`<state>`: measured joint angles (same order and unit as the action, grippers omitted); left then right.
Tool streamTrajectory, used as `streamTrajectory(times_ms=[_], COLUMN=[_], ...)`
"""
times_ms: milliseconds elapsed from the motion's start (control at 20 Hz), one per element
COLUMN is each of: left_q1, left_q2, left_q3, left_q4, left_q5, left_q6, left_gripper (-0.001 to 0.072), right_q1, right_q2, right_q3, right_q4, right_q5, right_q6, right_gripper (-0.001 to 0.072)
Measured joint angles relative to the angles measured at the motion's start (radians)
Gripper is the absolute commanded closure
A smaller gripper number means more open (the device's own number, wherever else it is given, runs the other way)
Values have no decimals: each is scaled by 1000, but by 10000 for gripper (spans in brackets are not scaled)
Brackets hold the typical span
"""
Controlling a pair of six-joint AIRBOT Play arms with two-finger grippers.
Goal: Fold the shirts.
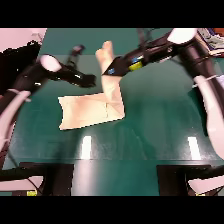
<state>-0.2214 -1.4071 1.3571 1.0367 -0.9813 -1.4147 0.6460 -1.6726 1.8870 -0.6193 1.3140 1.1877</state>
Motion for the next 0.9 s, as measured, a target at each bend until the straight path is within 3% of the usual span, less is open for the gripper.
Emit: streamTrajectory(times_ms=[50, 200, 300, 400, 500, 900], left_q1=[50, 177, 240, 280, 299, 321], left_q2=[53, 182, 242, 277, 296, 314], left_q3=[0, 0, 0, 0, 0, 0], left_q4=[32, 92, 113, 126, 129, 130], left_q5=[-13, -42, -62, -86, -118, -202], left_q6=[0, 1, 2, 2, 2, 1], left_gripper=[680, 680, 679, 679, 679, 679], right_q1=[43, 169, 235, 264, 264, -24], right_q2=[-31, -153, -235, -278, -283, -78], right_q3=[3, 56, 117, 147, 130, -275], right_q4=[0, -1, -2, -2, -13, -120], right_q5=[-36, -122, -141, -138, -112, -36], right_q6=[-13, -51, -81, -98, -96, -49], right_gripper=[473, 217, 202, 276, 276, 273])
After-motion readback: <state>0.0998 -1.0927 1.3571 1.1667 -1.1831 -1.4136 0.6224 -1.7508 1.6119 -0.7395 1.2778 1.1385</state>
